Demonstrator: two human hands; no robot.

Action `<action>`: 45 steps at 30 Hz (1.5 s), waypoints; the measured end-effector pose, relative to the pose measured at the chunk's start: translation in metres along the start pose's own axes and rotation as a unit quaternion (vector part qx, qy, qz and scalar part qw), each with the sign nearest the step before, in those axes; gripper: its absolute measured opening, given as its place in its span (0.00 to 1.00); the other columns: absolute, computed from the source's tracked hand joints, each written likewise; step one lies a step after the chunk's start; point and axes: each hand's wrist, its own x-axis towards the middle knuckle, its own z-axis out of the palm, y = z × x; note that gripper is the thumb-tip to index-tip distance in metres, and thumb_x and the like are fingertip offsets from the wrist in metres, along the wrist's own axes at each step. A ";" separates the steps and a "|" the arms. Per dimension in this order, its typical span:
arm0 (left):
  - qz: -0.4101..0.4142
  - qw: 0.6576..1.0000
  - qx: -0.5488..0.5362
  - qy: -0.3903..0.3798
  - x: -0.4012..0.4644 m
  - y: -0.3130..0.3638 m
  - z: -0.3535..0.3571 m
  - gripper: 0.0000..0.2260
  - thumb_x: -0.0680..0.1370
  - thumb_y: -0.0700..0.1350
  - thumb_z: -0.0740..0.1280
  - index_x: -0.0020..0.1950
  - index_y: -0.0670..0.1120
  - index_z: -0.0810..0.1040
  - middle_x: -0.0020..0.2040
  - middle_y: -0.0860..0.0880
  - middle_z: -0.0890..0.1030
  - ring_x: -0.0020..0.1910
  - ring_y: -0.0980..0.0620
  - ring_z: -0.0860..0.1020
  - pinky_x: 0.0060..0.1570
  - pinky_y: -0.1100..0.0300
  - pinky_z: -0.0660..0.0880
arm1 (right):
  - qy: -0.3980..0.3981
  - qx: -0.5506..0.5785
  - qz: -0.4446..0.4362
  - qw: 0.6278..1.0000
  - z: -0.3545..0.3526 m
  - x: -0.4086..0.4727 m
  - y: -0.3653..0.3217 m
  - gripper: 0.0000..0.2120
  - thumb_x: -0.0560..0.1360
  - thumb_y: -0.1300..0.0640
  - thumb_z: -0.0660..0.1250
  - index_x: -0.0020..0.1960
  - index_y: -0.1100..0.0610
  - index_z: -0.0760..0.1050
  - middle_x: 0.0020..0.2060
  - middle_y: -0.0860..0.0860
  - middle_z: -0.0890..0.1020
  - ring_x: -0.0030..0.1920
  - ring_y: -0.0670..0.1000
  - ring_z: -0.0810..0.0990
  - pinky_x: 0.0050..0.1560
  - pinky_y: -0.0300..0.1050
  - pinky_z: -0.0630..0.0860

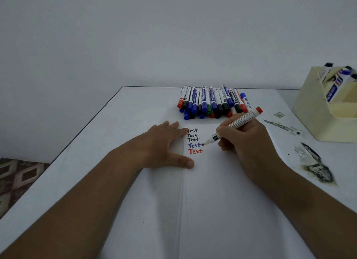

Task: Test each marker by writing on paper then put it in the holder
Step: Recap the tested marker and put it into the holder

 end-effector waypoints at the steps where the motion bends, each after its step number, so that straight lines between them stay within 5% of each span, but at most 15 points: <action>1: -0.003 1.000 -0.007 0.008 -0.002 0.002 -0.001 0.53 0.57 0.78 0.63 0.80 0.63 0.54 0.81 0.59 0.49 0.80 0.57 0.46 0.79 0.49 0.50 | 0.001 0.019 0.000 1.000 0.000 0.000 0.000 0.01 0.76 0.63 0.71 0.46 0.59 0.80 0.33 0.55 0.83 0.33 0.52 0.82 0.38 0.47 0.79; 4: -0.019 0.997 -0.050 0.061 -0.008 0.008 -0.007 0.47 0.55 0.77 0.66 0.73 0.63 0.70 0.77 0.61 0.63 0.71 0.57 0.68 0.72 0.52 0.65 | 0.000 0.054 -0.005 0.999 -0.001 0.000 0.000 0.03 0.76 0.63 0.71 0.45 0.58 0.80 0.35 0.56 0.84 0.35 0.55 0.82 0.39 0.49 0.79; 6: -0.024 0.989 -0.064 0.133 -0.011 0.013 -0.010 0.37 0.53 0.78 0.64 0.54 0.58 0.82 0.60 0.59 0.81 0.51 0.59 0.77 0.56 0.55 0.76 | 0.000 0.071 -0.009 0.997 -0.002 -0.001 -0.001 0.03 0.76 0.63 0.71 0.44 0.57 0.80 0.35 0.55 0.84 0.35 0.55 0.82 0.39 0.50 0.79; 8: -0.024 0.977 -0.031 0.208 -0.011 0.015 -0.011 0.34 0.55 0.81 0.59 0.37 0.52 0.80 0.37 0.55 0.81 0.37 0.56 0.77 0.37 0.58 0.73 | 0.004 0.092 -0.009 0.996 -0.003 -0.001 -0.002 0.03 0.76 0.64 0.71 0.45 0.57 0.81 0.35 0.54 0.84 0.35 0.54 0.81 0.39 0.49 0.79; 10: -0.013 0.968 -0.011 0.251 -0.012 0.014 -0.011 0.34 0.58 0.81 0.57 0.35 0.50 0.76 0.30 0.53 0.76 0.32 0.54 0.74 0.32 0.59 0.65 | 0.009 0.123 -0.002 0.992 -0.004 -0.001 -0.003 0.03 0.77 0.64 0.71 0.45 0.57 0.80 0.35 0.53 0.83 0.34 0.54 0.80 0.37 0.48 0.79; 12: -0.011 0.967 -0.047 0.249 -0.015 0.013 -0.011 0.28 0.65 0.77 0.61 0.44 0.52 0.74 0.33 0.53 0.74 0.33 0.54 0.72 0.33 0.58 0.65 | 0.011 0.154 0.006 0.988 -0.005 -0.001 -0.004 0.03 0.77 0.63 0.71 0.45 0.57 0.80 0.34 0.53 0.83 0.34 0.53 0.80 0.37 0.47 0.79; 14: -0.008 0.973 -0.108 0.203 -0.014 0.010 -0.008 0.17 0.76 0.62 0.65 0.56 0.54 0.68 0.40 0.51 0.73 0.37 0.53 0.72 0.35 0.58 0.67 | 0.006 0.182 0.008 0.983 -0.006 -0.001 -0.006 0.03 0.77 0.63 0.71 0.46 0.57 0.80 0.34 0.53 0.82 0.33 0.52 0.81 0.37 0.46 0.80; 16: -0.003 0.970 -0.156 0.185 -0.009 0.007 -0.004 0.09 0.80 0.44 0.61 0.56 0.53 0.62 0.44 0.46 0.72 0.38 0.51 0.70 0.36 0.57 0.69 | 0.001 0.202 0.006 0.979 -0.007 -0.002 -0.007 0.04 0.77 0.64 0.70 0.45 0.57 0.80 0.33 0.53 0.82 0.33 0.51 0.81 0.38 0.45 0.81; 18: 0.002 0.961 -0.164 0.222 -0.006 0.007 -0.003 0.10 0.78 0.37 0.57 0.53 0.51 0.61 0.43 0.45 0.72 0.37 0.51 0.68 0.35 0.55 0.67 | -0.003 0.216 0.002 0.976 -0.007 -0.003 -0.008 0.05 0.77 0.64 0.70 0.45 0.56 0.80 0.33 0.53 0.82 0.33 0.51 0.81 0.38 0.45 0.82; 25: 0.019 0.957 -0.147 0.249 0.002 0.004 0.000 0.07 0.81 0.47 0.66 0.56 0.54 0.70 0.54 0.54 0.79 0.51 0.55 0.77 0.45 0.66 0.70 | -0.008 0.240 -0.001 0.971 -0.008 -0.002 -0.007 0.03 0.76 0.65 0.70 0.48 0.58 0.79 0.35 0.54 0.84 0.37 0.53 0.84 0.42 0.47 0.84; 28: 0.043 0.953 -0.169 0.247 0.004 0.003 0.002 0.08 0.79 0.46 0.69 0.54 0.59 0.74 0.51 0.61 0.79 0.49 0.63 0.76 0.43 0.72 0.67 | -0.021 0.245 0.001 0.969 -0.008 -0.003 -0.009 0.05 0.71 0.62 0.73 0.47 0.59 0.80 0.39 0.57 0.85 0.41 0.56 0.85 0.44 0.49 0.84; 35: 0.071 0.917 -0.267 0.287 0.002 0.009 0.000 0.09 0.73 0.44 0.76 0.49 0.56 0.82 0.47 0.59 0.81 0.47 0.61 0.76 0.43 0.70 0.72 | -0.077 0.250 -0.016 0.965 -0.009 -0.007 -0.008 0.08 0.67 0.64 0.73 0.46 0.60 0.80 0.49 0.64 0.85 0.50 0.61 0.86 0.48 0.50 0.83; 40: 0.062 0.872 -0.392 0.285 -0.001 0.014 -0.002 0.09 0.70 0.39 0.77 0.46 0.50 0.84 0.44 0.56 0.86 0.46 0.59 0.83 0.42 0.66 0.78 | -0.113 0.262 -0.022 0.958 -0.011 -0.007 -0.006 0.20 0.59 0.54 0.81 0.47 0.61 0.81 0.51 0.66 0.84 0.53 0.64 0.85 0.52 0.53 0.82; 45: 0.067 0.866 -0.405 0.285 -0.001 0.014 0.000 0.09 0.70 0.38 0.78 0.47 0.48 0.84 0.44 0.54 0.87 0.47 0.57 0.84 0.45 0.62 0.81 | -0.126 0.259 -0.019 0.957 -0.011 -0.008 -0.007 0.26 0.54 0.49 0.85 0.46 0.59 0.82 0.51 0.65 0.84 0.54 0.64 0.85 0.53 0.56 0.82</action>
